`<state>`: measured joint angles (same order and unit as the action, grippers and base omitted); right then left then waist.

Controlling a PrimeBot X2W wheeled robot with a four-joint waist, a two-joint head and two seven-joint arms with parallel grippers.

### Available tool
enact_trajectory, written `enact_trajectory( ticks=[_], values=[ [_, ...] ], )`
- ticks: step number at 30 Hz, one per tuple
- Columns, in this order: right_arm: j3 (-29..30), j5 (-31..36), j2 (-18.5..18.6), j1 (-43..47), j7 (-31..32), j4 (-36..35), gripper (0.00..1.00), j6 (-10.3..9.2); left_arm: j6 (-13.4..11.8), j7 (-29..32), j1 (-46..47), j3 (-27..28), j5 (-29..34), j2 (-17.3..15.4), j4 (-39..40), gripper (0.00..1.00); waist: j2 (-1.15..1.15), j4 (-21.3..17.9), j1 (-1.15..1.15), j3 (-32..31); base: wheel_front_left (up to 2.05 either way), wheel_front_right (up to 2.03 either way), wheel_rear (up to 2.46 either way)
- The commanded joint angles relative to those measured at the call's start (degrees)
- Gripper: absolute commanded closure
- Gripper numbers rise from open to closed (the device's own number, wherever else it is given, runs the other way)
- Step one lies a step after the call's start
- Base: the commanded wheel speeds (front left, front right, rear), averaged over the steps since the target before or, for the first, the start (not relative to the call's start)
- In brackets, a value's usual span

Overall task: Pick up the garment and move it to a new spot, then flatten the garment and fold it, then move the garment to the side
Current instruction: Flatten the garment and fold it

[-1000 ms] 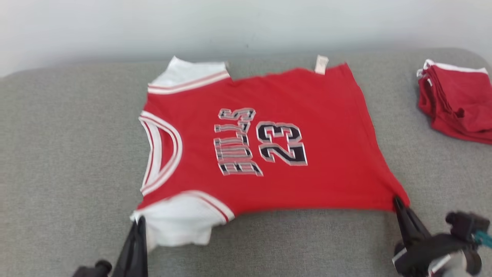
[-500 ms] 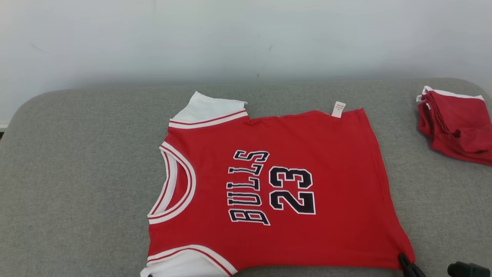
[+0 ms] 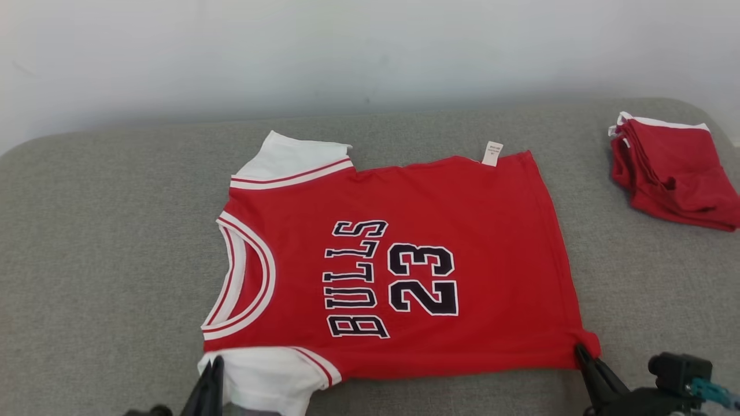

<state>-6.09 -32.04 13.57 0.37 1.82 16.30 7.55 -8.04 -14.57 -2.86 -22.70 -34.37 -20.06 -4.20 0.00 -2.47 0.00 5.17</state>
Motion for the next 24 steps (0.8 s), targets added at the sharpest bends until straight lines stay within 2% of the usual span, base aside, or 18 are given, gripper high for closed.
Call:
enact_trajectory(
  ticks=[1, 13, 24],
  values=[
    [-0.7, 0.5, -0.3, -2.2, 0.9, 0.3, 1.00, -0.16, 0.7, 0.4, 2.8, 0.1, 0.9, -0.8, -0.7, 1.00, 0.00, -1.1, 0.00, 1.0, 0.00, 0.00, 0.00],
    [-3.7, 0.5, 0.4, -13.3, 4.2, 5.1, 1.00, -0.16, 5.0, 3.6, 17.4, -1.6, 2.9, -1.9, -8.5, 1.00, 0.00, -2.2, 0.00, 3.7, 0.00, 0.00, 0.00],
    [-5.6, -1.9, -0.2, -24.6, 3.9, 14.6, 1.00, -0.16, 8.8, 4.8, 29.3, -3.2, 3.9, -0.9, -20.2, 1.00, 0.00, -2.9, 0.00, 6.5, 0.00, 0.00, 0.00]
  ],
)
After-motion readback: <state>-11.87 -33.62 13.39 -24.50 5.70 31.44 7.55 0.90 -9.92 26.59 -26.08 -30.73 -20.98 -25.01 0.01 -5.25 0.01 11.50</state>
